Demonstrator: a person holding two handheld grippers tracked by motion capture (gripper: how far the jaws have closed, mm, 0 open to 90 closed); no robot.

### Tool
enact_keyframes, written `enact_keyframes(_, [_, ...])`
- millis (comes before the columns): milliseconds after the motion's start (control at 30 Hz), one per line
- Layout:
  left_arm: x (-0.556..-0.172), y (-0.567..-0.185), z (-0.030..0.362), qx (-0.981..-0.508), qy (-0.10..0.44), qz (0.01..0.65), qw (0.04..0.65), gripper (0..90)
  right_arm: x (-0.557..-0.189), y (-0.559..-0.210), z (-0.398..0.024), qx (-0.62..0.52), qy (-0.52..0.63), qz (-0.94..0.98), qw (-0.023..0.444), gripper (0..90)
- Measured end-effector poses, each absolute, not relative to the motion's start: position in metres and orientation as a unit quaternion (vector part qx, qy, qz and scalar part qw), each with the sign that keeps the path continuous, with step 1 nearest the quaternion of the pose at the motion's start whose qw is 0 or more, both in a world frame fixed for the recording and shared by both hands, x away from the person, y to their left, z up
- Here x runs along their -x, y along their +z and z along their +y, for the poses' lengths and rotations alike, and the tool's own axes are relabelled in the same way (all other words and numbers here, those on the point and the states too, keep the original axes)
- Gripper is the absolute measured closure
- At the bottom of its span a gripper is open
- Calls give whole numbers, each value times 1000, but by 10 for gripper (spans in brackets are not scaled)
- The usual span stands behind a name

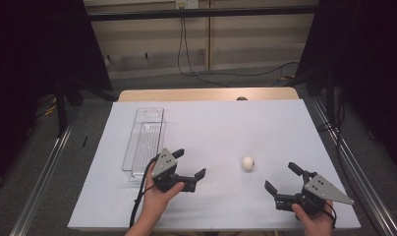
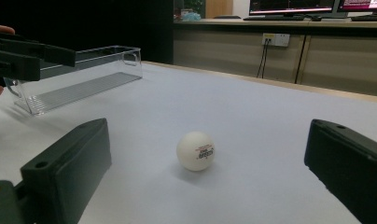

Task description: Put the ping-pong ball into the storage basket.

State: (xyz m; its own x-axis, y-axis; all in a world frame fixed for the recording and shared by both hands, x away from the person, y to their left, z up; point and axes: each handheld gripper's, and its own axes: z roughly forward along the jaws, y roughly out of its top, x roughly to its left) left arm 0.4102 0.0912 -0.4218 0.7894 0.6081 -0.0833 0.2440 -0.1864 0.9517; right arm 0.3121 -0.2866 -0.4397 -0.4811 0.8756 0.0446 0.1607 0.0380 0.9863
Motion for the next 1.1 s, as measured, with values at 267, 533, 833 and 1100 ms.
enact_keyframes(267, [-411,-422,82,-760,158,277,566,20,-312,-439,-286,-401,566,646,318,2])
enact_keyframes(533, [-416,-423,75,-758,153,280,570,20,-312,-439,-286,-400,566,648,316,2])
enact_keyframes(833, [-419,-425,68,-766,142,281,561,23,-313,-440,-286,-402,566,645,319,2])
enact_keyframes(1100, [-423,-425,62,-770,138,283,556,23,-313,-439,-286,-402,569,643,319,1])
